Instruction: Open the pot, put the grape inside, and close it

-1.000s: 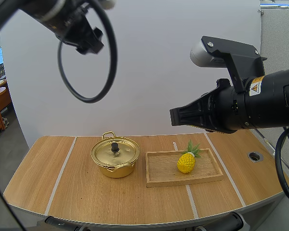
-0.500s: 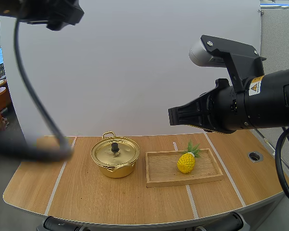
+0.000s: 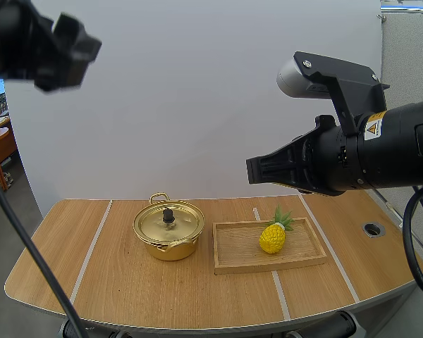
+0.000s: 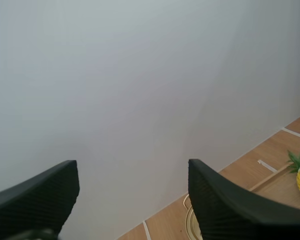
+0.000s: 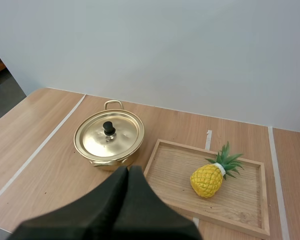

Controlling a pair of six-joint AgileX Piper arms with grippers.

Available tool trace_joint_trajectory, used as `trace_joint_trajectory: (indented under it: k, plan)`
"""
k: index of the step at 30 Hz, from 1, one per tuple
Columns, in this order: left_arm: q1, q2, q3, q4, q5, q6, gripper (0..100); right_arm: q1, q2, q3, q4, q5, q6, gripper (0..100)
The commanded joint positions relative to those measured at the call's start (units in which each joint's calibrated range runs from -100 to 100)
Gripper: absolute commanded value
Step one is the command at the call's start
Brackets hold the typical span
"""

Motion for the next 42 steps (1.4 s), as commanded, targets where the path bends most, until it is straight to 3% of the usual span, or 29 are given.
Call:
trace_joint_trajectory:
  k: [1,5,13,22,29,37,42]
  plan:
    - [0.08,-2.98,7.72,0.33,0.02,-0.38,100,-0.54,-0.49,-0.05,0.29,0.0,-0.05,0]
    - [1.26,-4.47,12.43,-0.73,0.02,-0.48,97,-2.24,-0.49,-0.05,0.29,0.0,-0.05,0]
    - [3.67,-8.61,19.72,-5.93,0.02,-0.48,0,-3.92,-5.29,-0.05,0.29,0.0,-0.29,0]
    - [5.94,-17.18,28.37,-11.19,0.02,-0.35,0,-6.04,-18.72,-0.05,1.87,0.0,-1.14,0]
    - [6.69,-25.32,35.85,-11.69,-4.3,-5.81,0,-6.4,-19.22,1.3,2.58,0.0,-1.73,0]
    - [6.69,-26.31,47.73,-11.06,-28.49,-11.53,0,-6.4,-19.22,15.66,2.42,-25.96,-9.51,0]
    - [6.69,-26.31,52.69,-11.01,-38.44,-11.23,0,-6.4,-19.22,22.64,3.04,-33.32,-9.6,0]
